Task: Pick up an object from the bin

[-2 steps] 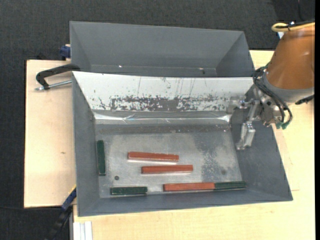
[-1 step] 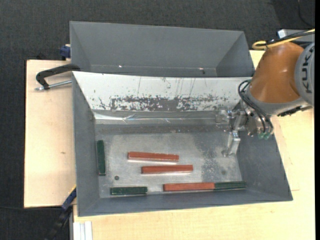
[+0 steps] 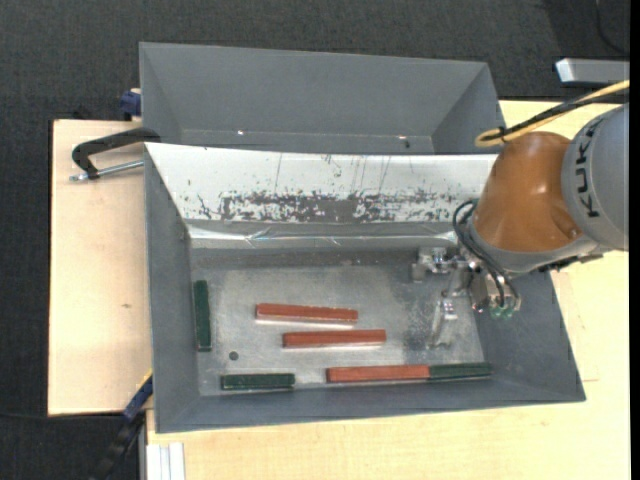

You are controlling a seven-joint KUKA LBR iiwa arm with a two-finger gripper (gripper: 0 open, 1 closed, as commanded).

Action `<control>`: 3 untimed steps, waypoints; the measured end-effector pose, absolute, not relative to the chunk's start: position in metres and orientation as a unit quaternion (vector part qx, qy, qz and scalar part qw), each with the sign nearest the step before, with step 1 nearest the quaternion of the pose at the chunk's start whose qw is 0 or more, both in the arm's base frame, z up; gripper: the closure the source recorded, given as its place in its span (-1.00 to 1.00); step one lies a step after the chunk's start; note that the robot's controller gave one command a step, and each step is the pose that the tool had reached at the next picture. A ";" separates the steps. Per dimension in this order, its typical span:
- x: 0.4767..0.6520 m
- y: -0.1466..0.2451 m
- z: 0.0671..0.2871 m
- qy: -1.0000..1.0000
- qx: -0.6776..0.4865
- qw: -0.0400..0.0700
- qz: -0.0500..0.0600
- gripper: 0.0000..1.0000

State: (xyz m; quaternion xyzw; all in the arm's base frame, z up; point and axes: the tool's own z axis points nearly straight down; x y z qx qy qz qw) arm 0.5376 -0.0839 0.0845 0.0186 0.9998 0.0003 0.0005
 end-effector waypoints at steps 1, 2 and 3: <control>0.530 -0.062 0.080 1.000 0.000 -0.002 0.001 -1.00; 0.533 -0.025 0.088 0.999 0.038 0.001 0.001 -1.00; 0.531 0.004 0.071 1.000 -0.022 0.000 0.000 1.00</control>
Offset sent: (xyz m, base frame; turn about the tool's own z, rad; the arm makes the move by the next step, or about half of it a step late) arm -0.0101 0.0753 0.0053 0.0717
